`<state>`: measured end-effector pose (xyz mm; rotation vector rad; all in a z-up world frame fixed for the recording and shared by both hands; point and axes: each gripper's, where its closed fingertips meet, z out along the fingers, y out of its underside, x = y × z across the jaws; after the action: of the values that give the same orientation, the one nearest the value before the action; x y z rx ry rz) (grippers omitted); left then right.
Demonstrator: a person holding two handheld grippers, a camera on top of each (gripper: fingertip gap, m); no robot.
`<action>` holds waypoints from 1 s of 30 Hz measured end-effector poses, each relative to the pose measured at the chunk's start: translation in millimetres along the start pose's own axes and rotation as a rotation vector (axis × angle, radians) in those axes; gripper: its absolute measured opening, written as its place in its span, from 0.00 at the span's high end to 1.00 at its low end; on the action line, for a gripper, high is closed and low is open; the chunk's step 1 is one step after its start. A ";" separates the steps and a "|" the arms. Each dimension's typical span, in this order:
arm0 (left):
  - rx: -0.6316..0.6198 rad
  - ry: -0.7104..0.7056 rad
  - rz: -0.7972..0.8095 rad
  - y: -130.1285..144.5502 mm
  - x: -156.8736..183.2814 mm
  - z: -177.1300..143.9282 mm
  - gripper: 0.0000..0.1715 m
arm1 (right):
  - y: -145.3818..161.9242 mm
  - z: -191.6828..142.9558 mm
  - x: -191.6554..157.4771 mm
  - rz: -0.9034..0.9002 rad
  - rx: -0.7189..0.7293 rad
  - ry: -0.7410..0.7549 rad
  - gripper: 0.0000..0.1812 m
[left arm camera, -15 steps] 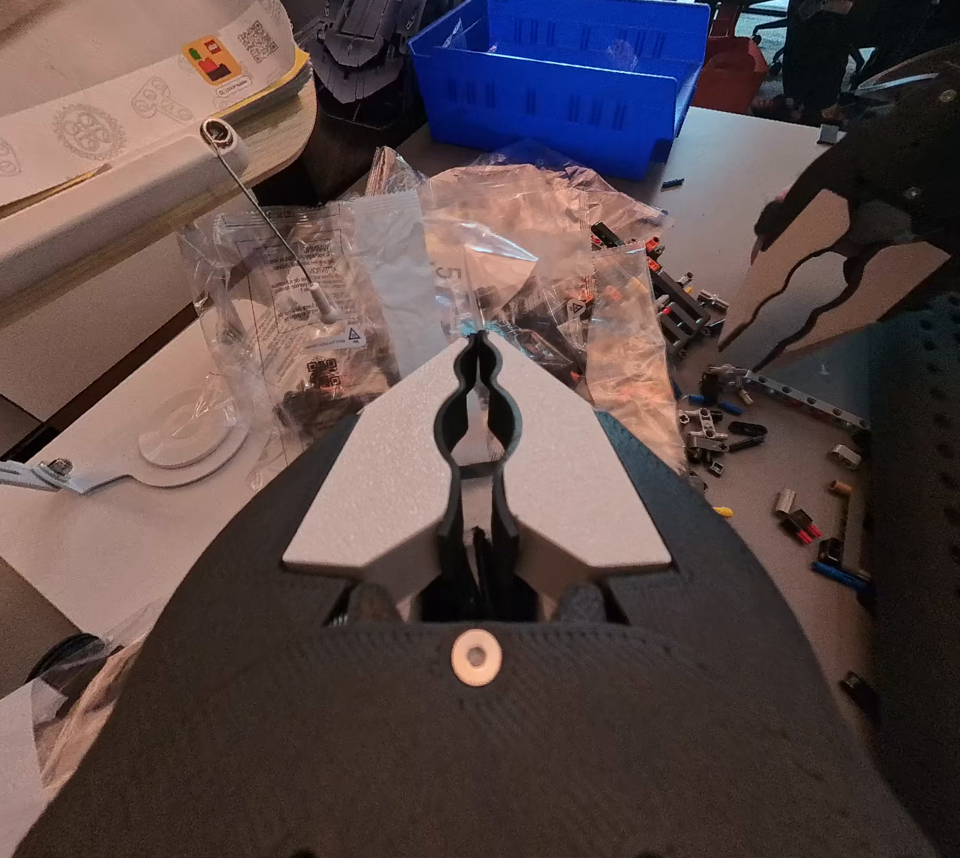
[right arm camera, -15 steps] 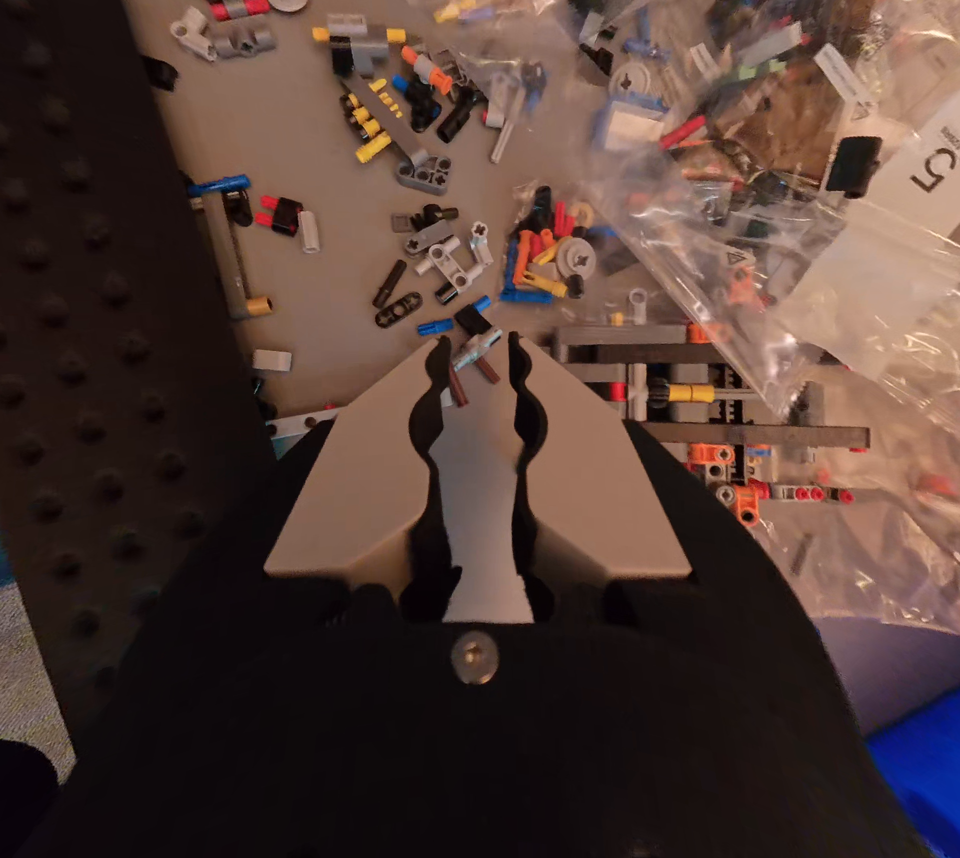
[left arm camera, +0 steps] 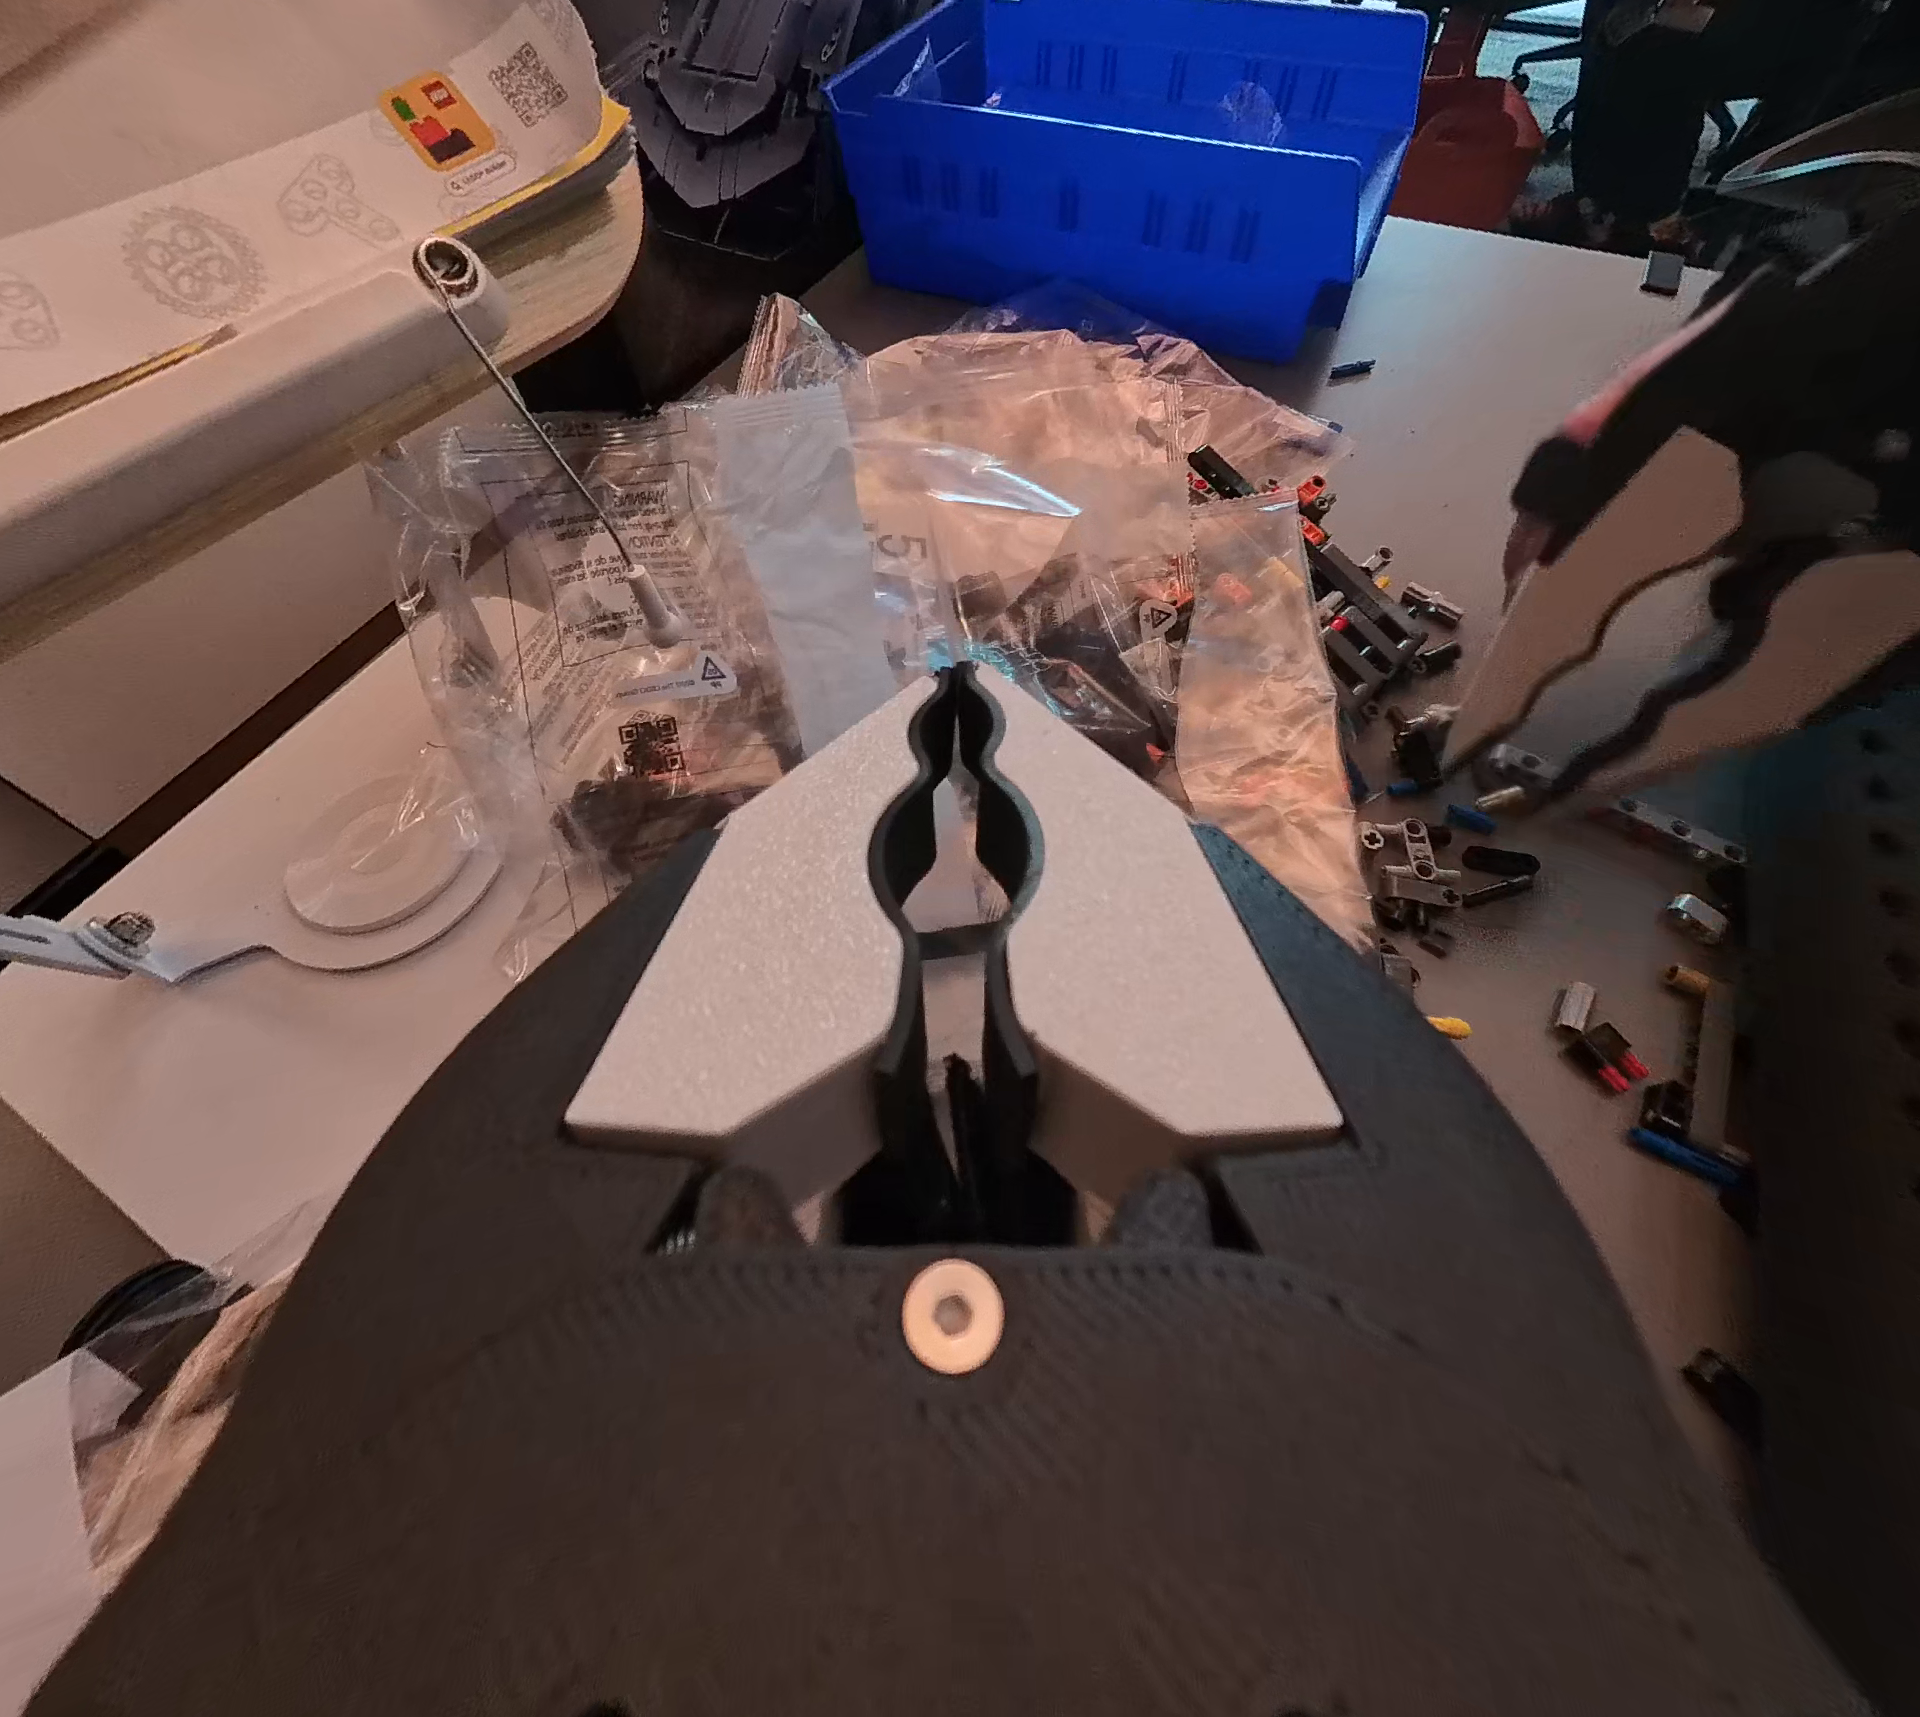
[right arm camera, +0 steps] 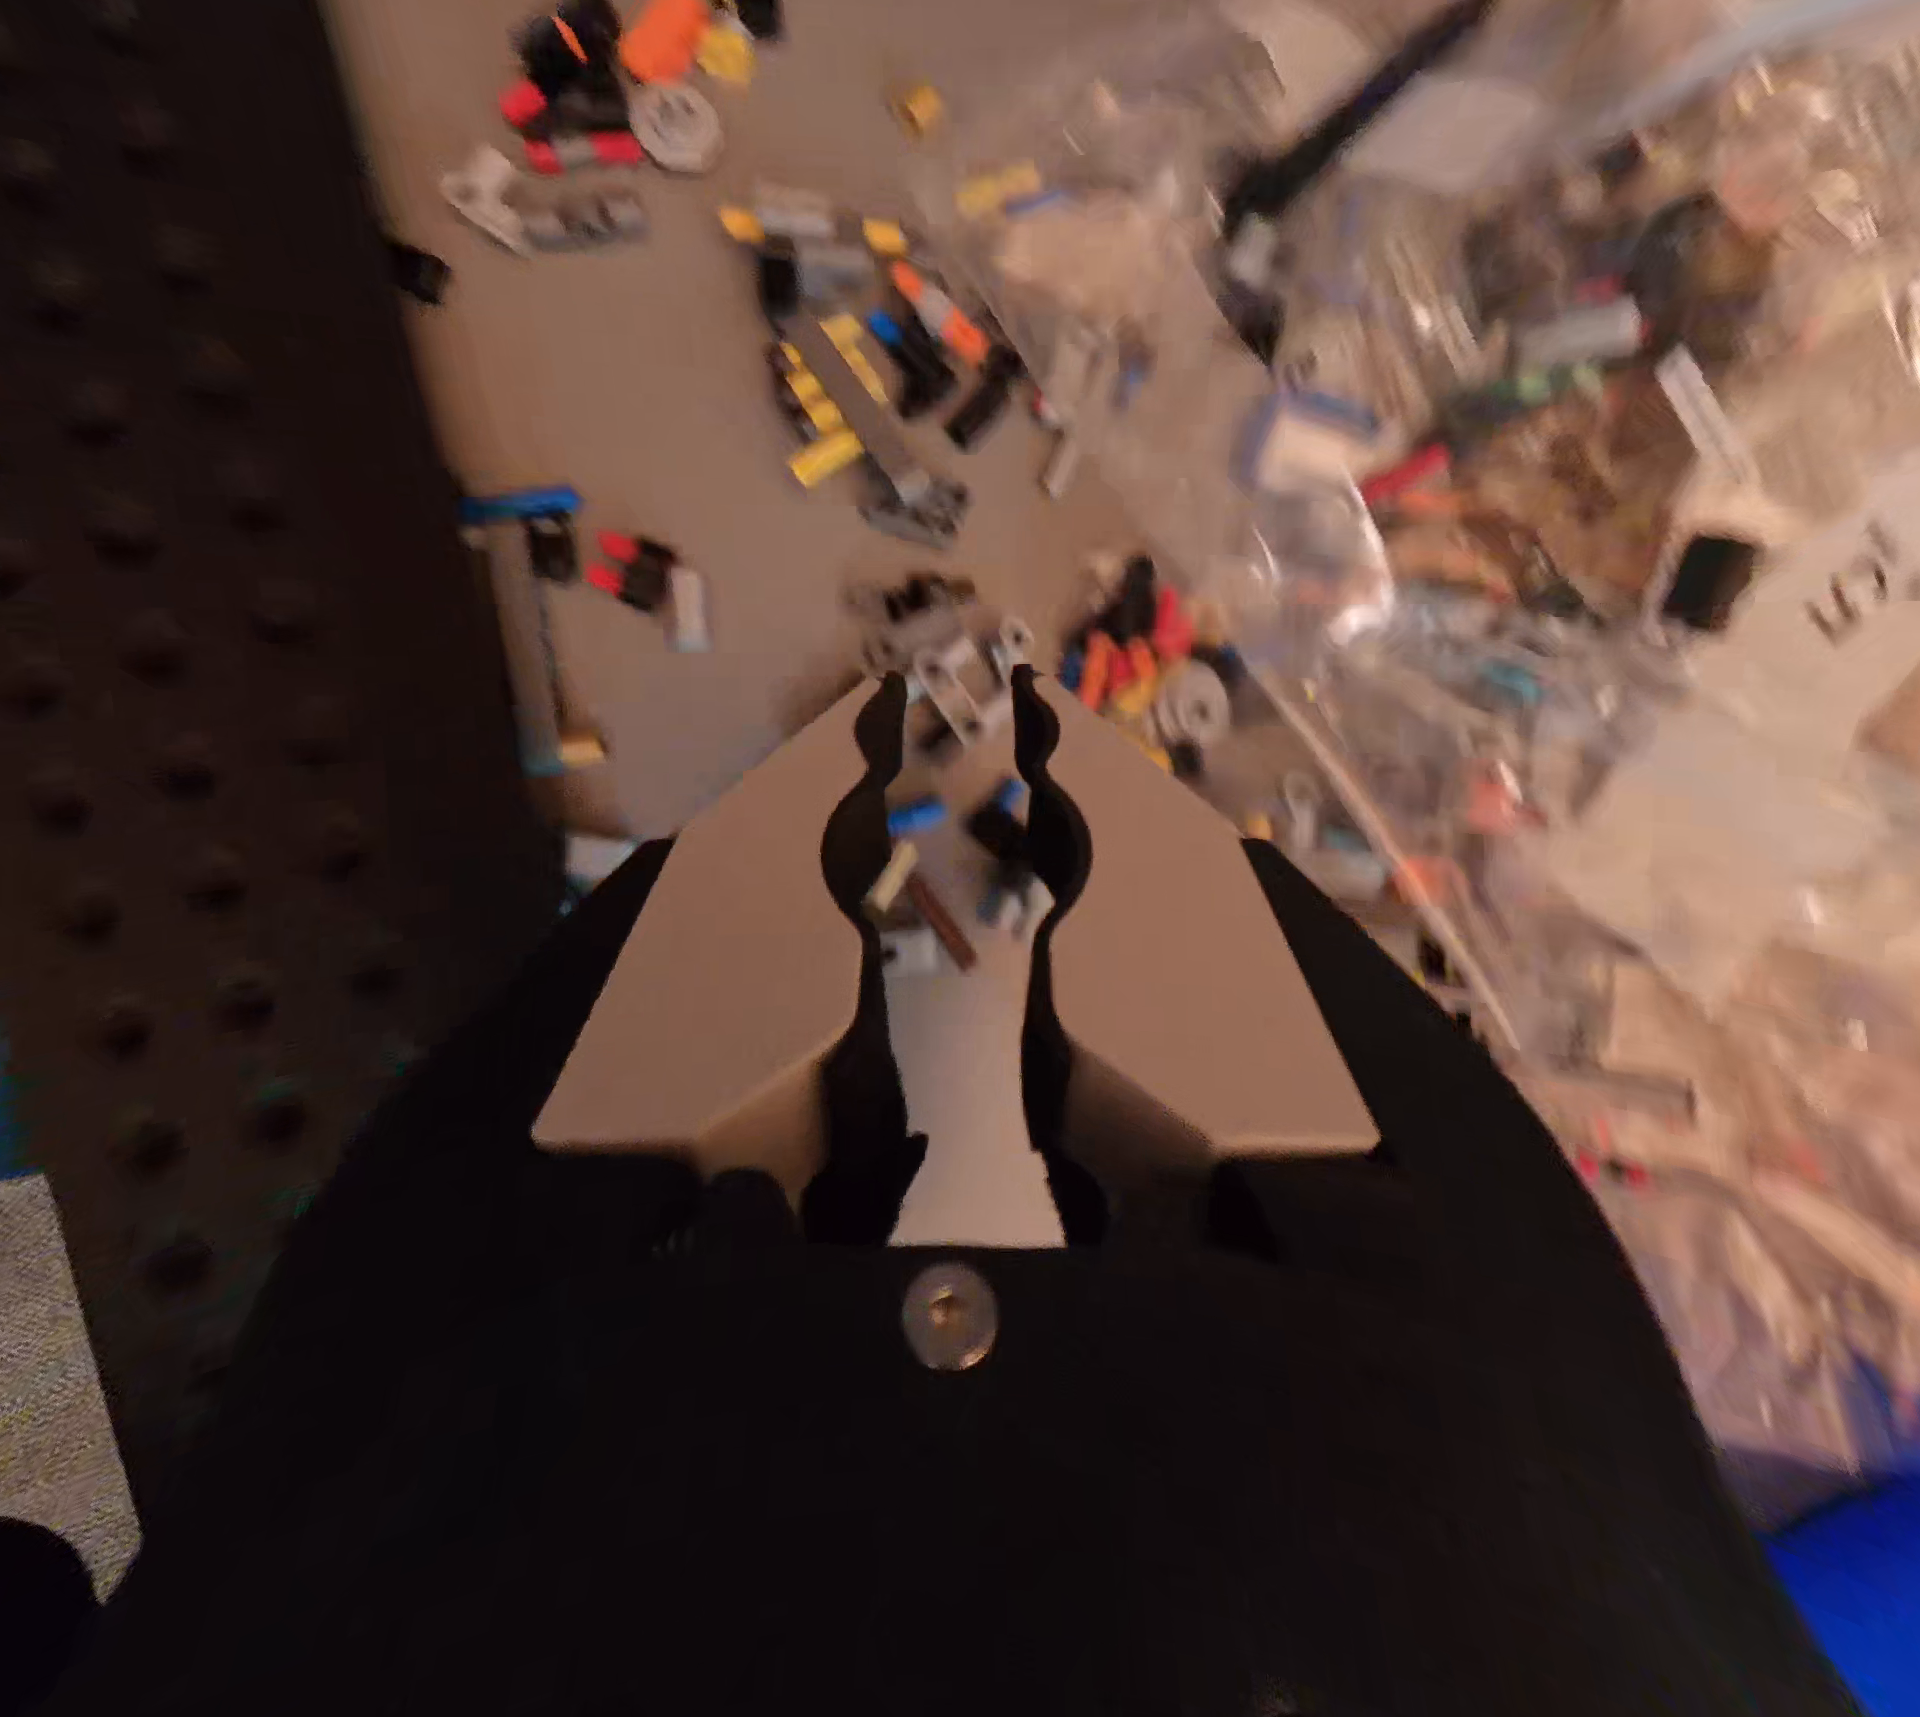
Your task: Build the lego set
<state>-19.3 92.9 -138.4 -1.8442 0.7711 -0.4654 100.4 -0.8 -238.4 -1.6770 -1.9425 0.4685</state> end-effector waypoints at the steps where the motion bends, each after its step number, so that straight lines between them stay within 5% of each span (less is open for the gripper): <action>1: 0.001 -0.001 -0.001 -0.1 -0.4 -0.1 1.00 | -10.4 6.8 -5.8 -0.029 0.011 -0.023 0.89; 5: 0.003 -0.002 -0.004 0.1 -1.2 -0.5 1.00 | -39.2 38.6 -19.2 -0.120 0.004 -0.078 0.86; 9: 0.004 -0.004 -0.002 -0.5 -1.4 -1.7 1.00 | -35.0 60.7 -15.9 -0.168 -0.104 -0.072 0.87; 16: 0.005 -0.005 0.001 -1.5 -1.1 -3.1 1.00 | -33.1 56.7 -24.1 -0.143 -0.089 -0.150 0.94; 22: 0.002 -0.009 0.003 -1.0 -1.4 -2.3 1.00 | -56.3 60.4 -27.0 -0.190 -0.040 -0.149 0.83; 30: 0.005 -0.021 -0.004 -0.4 -5.2 -2.5 1.00 | -77.0 77.7 9.4 -0.164 -0.007 -0.037 0.84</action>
<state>-24.5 94.9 -136.8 -1.8431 0.7513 -0.4495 -8.2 1.2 -254.8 -1.5075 -2.0895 0.4331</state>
